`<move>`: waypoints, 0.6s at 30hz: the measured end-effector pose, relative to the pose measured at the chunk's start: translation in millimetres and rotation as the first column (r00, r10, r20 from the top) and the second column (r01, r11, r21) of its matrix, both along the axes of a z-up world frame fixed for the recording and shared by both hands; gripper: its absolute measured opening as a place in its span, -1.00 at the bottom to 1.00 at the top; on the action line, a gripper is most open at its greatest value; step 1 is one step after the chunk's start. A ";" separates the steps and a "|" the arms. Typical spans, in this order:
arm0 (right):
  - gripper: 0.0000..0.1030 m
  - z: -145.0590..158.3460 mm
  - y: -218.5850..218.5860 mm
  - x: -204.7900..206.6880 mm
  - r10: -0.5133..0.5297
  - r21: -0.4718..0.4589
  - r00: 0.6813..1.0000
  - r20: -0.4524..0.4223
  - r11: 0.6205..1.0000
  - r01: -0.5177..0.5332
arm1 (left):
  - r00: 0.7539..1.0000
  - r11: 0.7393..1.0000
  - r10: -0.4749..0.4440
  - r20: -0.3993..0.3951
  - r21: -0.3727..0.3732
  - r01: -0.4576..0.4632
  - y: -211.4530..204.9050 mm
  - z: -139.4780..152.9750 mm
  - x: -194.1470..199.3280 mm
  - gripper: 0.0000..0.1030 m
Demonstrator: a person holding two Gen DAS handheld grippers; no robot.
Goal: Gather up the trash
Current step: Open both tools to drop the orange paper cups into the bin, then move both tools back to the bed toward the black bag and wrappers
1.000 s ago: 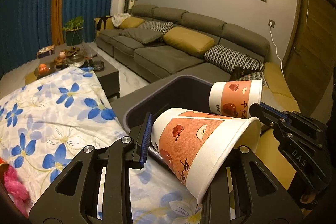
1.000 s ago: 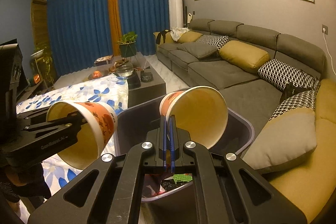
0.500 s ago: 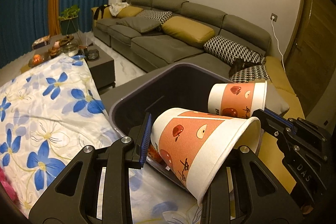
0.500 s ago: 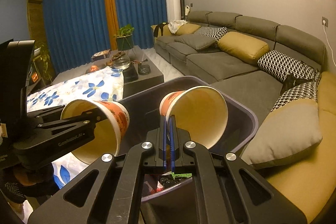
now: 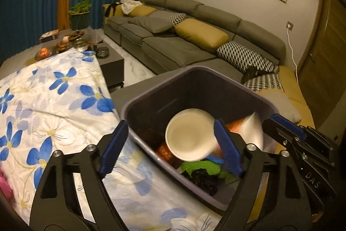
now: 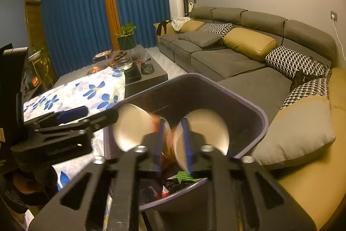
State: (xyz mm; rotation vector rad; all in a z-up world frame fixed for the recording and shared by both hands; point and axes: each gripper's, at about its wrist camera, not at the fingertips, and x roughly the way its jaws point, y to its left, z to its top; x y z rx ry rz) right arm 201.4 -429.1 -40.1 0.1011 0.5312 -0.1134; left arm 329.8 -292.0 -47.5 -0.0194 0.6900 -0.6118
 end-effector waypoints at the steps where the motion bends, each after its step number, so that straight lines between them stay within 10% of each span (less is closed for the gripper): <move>1: -0.41 0.5 -0.6 -0.4 0.001 0.006 1.000 0.003 1.000 -0.001 | 1.000 1.000 0.008 0.002 -0.014 -0.008 5.0 1.9 -0.7 0.65; 10: 0.45 27.7 11.3 -37.7 -0.045 -0.088 0.991 0.130 0.994 0.057 | 0.987 0.994 0.111 0.114 -0.030 -0.109 55.3 22.2 -37.9 0.78; 18: 0.66 63.9 31.9 -70.5 -0.035 -0.124 0.973 0.229 0.990 0.065 | 0.924 0.944 0.328 0.194 -0.037 -0.328 139.1 37.2 -86.1 0.83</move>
